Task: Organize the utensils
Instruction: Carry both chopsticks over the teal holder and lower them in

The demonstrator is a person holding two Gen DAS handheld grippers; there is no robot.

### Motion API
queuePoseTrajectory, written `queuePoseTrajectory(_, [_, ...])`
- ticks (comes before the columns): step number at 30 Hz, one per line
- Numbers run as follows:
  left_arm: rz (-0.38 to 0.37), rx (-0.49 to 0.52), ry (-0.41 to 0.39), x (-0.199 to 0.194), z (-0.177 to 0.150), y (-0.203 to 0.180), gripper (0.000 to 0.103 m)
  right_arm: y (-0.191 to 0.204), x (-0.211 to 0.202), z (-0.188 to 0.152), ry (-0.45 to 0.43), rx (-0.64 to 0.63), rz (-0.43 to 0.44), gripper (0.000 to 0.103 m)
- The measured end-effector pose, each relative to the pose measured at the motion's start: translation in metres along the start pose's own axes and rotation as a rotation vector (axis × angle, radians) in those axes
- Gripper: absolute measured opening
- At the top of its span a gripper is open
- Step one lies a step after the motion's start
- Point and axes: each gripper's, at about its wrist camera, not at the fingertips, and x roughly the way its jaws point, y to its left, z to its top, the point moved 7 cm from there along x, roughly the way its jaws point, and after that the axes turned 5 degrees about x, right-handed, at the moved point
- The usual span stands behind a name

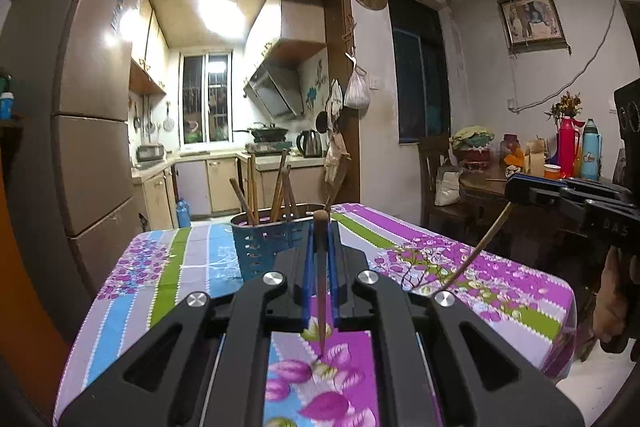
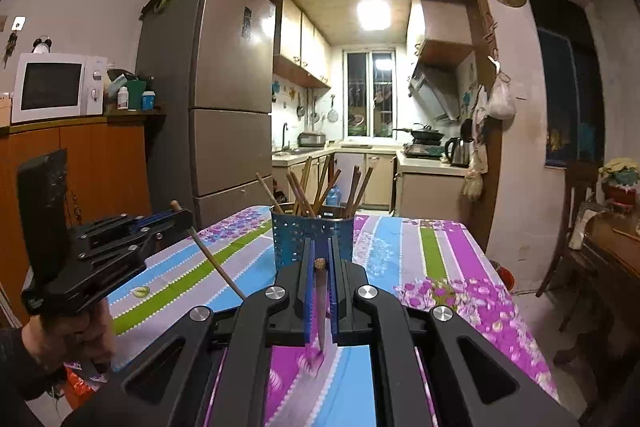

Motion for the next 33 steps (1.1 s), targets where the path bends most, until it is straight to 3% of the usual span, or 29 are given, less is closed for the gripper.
queuePoseTrajectory(5, [-0.013,0.008,0.033,0.018,0.022,0.005,0.005,-0.011,0.022,0.027,0.037,0.002,0.015,0.007])
queuePoseTrajectory(14, [-0.002,0.042,0.059,0.026,0.084,0.018,0.005,-0.03,0.041,0.077,0.0,0.011,0.021,0.007])
queuePoseTrajectory(33, [0.06,0.024,0.003,0.041,0.187,0.059,0.005,-0.03,0.071,0.213,-0.112,-0.002,0.073,0.007])
